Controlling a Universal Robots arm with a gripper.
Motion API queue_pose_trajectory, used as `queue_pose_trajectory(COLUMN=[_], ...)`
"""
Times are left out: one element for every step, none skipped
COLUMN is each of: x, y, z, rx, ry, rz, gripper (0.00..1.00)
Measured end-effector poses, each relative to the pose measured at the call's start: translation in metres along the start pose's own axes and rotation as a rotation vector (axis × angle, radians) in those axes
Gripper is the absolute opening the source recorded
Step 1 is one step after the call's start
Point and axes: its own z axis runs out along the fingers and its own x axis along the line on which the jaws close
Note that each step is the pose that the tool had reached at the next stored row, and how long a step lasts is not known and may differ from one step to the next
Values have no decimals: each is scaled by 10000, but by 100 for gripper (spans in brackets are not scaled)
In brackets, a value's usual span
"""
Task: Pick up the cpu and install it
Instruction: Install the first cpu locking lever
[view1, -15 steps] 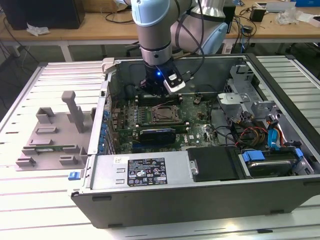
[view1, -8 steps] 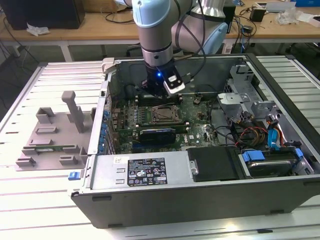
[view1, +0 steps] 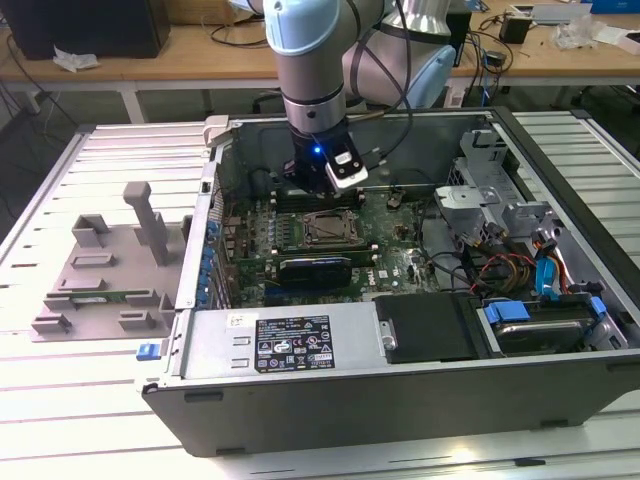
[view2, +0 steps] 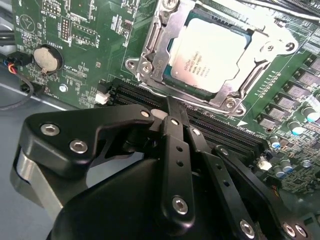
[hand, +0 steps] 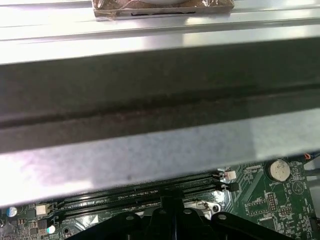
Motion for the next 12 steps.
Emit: queue_pose_trajectory(x=[0,1,1,2,2,3,4,5,7,9,12,12], y=[0,0,-1,-1,-2,-1,-1,2,12,24,41,42], z=[1,6,11,14,16,20,23,30,35,39,45,47], rx=[6,10,14,18,22,29,36,51,65,76,88,98], ry=[-2,-12,-19,-24,-29,-38,-46,-69,-88,-101,-124,-135], rz=[24,75,114,143,177,235,284,416,534,618,753,823], gripper=[11,11,11,11,11,11,11,11,11,11,11,11])
